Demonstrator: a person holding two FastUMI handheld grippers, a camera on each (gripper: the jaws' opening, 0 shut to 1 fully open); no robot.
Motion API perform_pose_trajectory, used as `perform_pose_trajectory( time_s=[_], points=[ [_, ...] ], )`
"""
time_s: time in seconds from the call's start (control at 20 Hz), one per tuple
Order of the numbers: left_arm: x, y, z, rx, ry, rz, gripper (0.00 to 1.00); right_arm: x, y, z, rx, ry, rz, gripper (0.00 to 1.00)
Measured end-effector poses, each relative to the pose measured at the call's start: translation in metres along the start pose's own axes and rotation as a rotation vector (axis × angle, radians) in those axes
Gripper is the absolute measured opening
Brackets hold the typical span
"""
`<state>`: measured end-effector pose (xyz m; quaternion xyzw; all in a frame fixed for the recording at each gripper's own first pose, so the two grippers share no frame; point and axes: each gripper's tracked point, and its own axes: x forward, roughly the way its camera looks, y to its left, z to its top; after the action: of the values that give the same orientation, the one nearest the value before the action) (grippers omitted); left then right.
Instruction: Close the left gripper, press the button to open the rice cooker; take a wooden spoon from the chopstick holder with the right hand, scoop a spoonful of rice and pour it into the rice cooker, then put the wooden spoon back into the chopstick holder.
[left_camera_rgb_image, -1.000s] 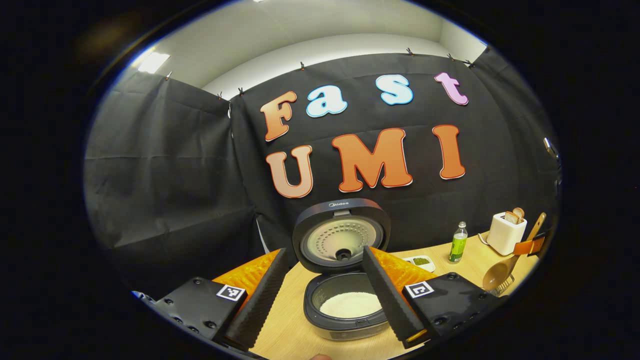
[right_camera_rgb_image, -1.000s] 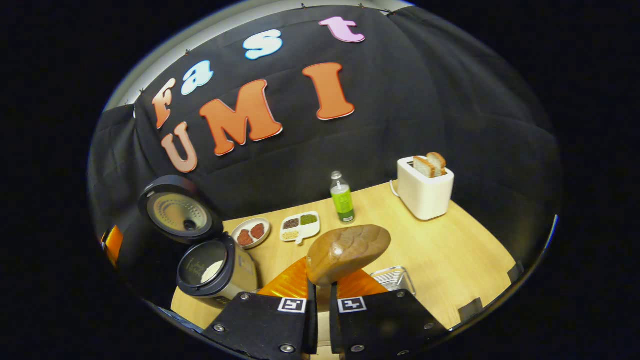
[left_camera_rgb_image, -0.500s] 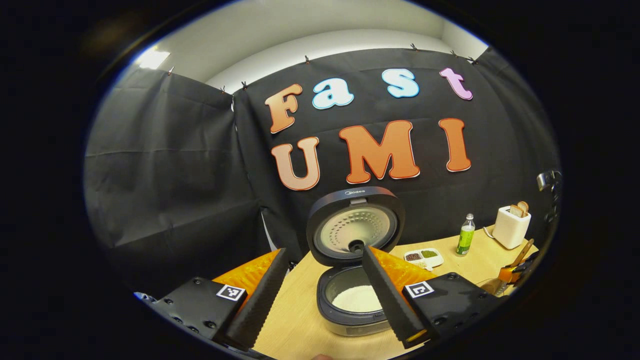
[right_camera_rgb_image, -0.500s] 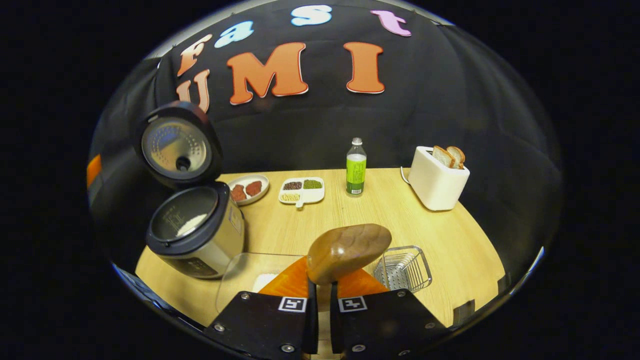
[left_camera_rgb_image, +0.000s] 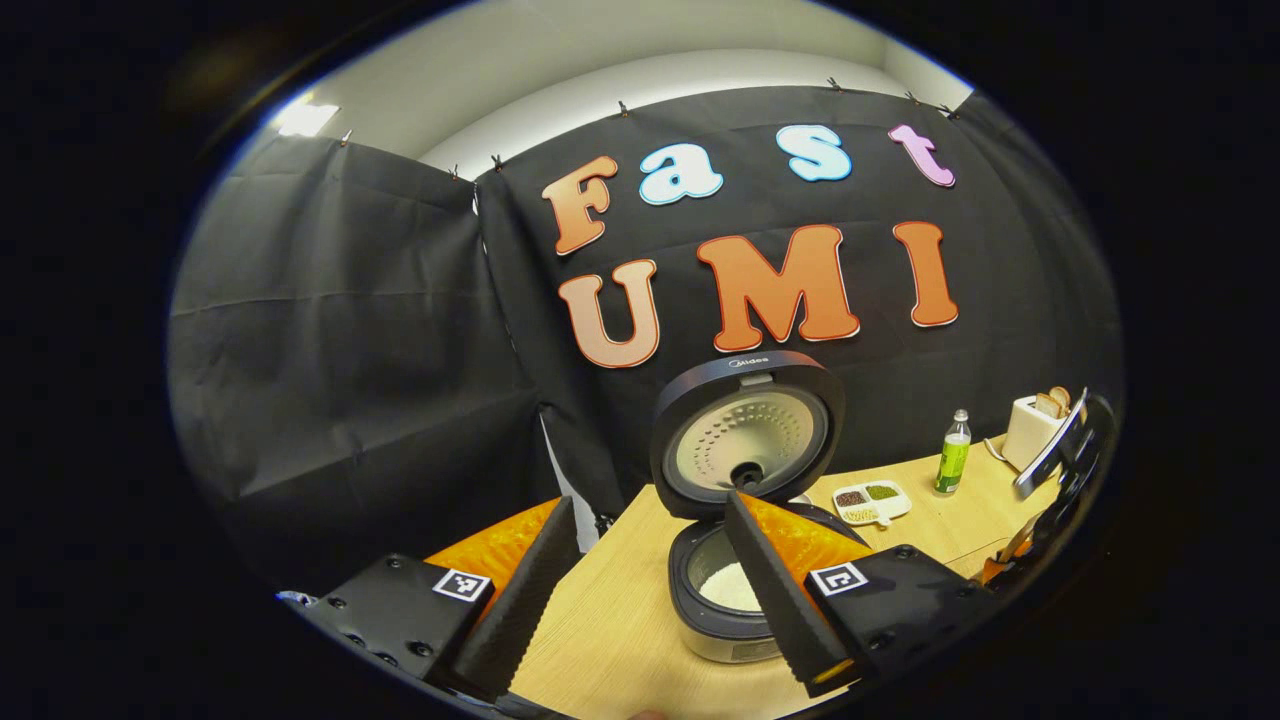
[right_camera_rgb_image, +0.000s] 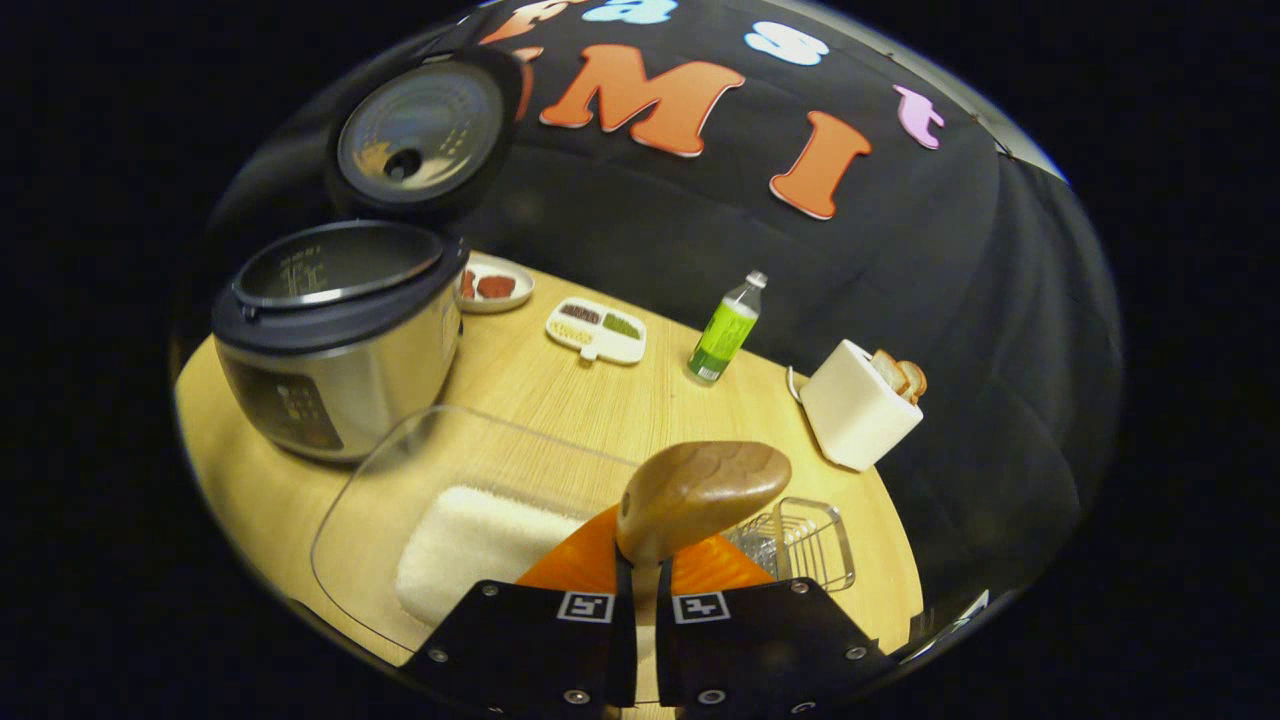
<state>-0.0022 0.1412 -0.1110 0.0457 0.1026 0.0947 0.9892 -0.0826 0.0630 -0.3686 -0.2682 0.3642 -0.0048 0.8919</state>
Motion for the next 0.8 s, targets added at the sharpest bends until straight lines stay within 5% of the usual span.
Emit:
perform_pose_trajectory(
  time_s=[0.1, 0.25, 0.35, 0.4, 0.55, 0.6, 0.8],
  points=[
    [0.001, 0.002, 0.0, 0.008, -0.002, 0.001, 1.0, 0.002, 0.006, -0.003, -0.011, 0.005, -0.014, 0.07],
    [0.001, 0.004, -0.004, 0.005, 0.006, 0.0, 0.93, 0.003, 0.005, -0.005, 0.039, 0.023, -0.014, 0.06],
    [0.003, 0.005, -0.005, -0.001, 0.009, 0.0, 1.0, 0.003, 0.002, -0.005, 0.097, 0.038, -0.008, 0.06],
    [0.003, 0.005, -0.005, -0.003, 0.01, -0.001, 0.93, 0.002, 0.003, -0.003, 0.131, 0.04, -0.002, 0.07],
    [0.004, 0.003, -0.005, 0.002, 0.01, -0.008, 0.93, 0.0, 0.013, 0.002, 0.212, 0.047, 0.048, 0.07],
    [0.004, 0.001, -0.005, 0.0, 0.01, -0.013, 1.0, -0.001, 0.018, 0.004, 0.226, 0.048, 0.061, 0.06],
    [0.004, 0.002, -0.007, -0.005, 0.016, -0.019, 0.93, -0.01, 0.049, 0.018, 0.305, 0.033, 0.171, 0.06]
  ],
)
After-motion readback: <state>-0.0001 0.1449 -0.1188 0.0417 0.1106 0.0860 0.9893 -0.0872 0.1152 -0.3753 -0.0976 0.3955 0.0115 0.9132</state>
